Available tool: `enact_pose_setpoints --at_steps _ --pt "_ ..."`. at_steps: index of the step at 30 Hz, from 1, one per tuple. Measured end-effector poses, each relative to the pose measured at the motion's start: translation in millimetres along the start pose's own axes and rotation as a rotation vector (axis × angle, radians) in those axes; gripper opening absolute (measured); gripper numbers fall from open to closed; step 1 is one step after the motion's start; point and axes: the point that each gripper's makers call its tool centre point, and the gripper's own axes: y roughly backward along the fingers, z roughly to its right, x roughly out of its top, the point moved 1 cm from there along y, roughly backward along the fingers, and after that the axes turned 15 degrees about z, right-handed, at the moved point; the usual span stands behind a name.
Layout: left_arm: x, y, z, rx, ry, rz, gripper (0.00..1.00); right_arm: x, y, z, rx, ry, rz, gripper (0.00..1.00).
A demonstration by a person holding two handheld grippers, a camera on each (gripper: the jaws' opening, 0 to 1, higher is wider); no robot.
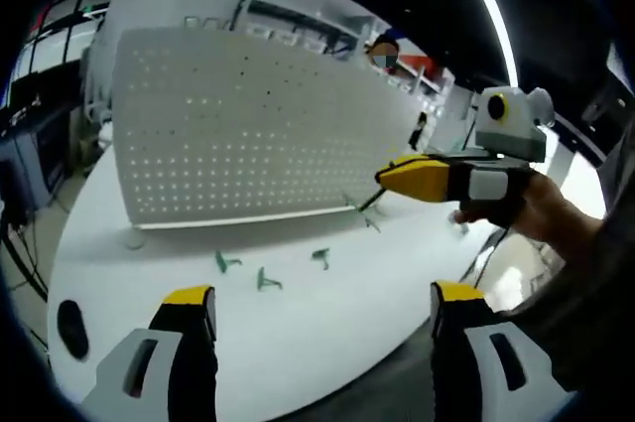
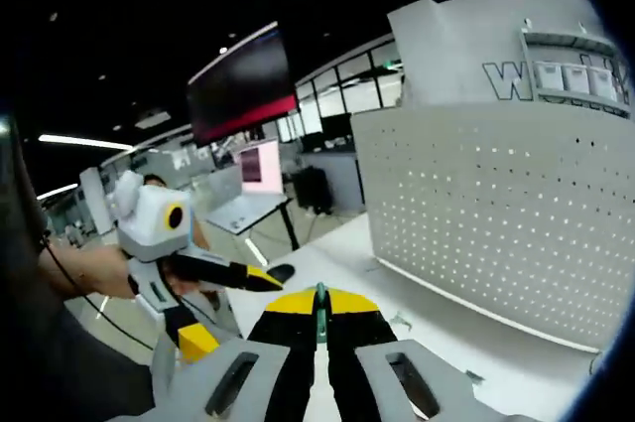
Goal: Insert the hook assembly into the mounting plate slot until the hook locks in place.
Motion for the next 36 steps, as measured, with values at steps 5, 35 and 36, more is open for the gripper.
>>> enact_pose_setpoints --at_steps 5,35,36 --pt "0.3 -1.8 4.4 -0.016 0.035 0.019 0.87 2.8 1.5 -7.7 -0.005 -0.034 0.024 0.00" --pt "15.5 -2.6 14.6 -0.074 0.134 0.110 0.38 -8.2 -9.9 -42.4 0.001 -0.050 0.088 0.00" --pt "15.7 -2.6 14.7 -0.078 0.147 0.113 0.36 -7.2 -10.6 -43.3 0.002 -0.044 0.094 0.00"
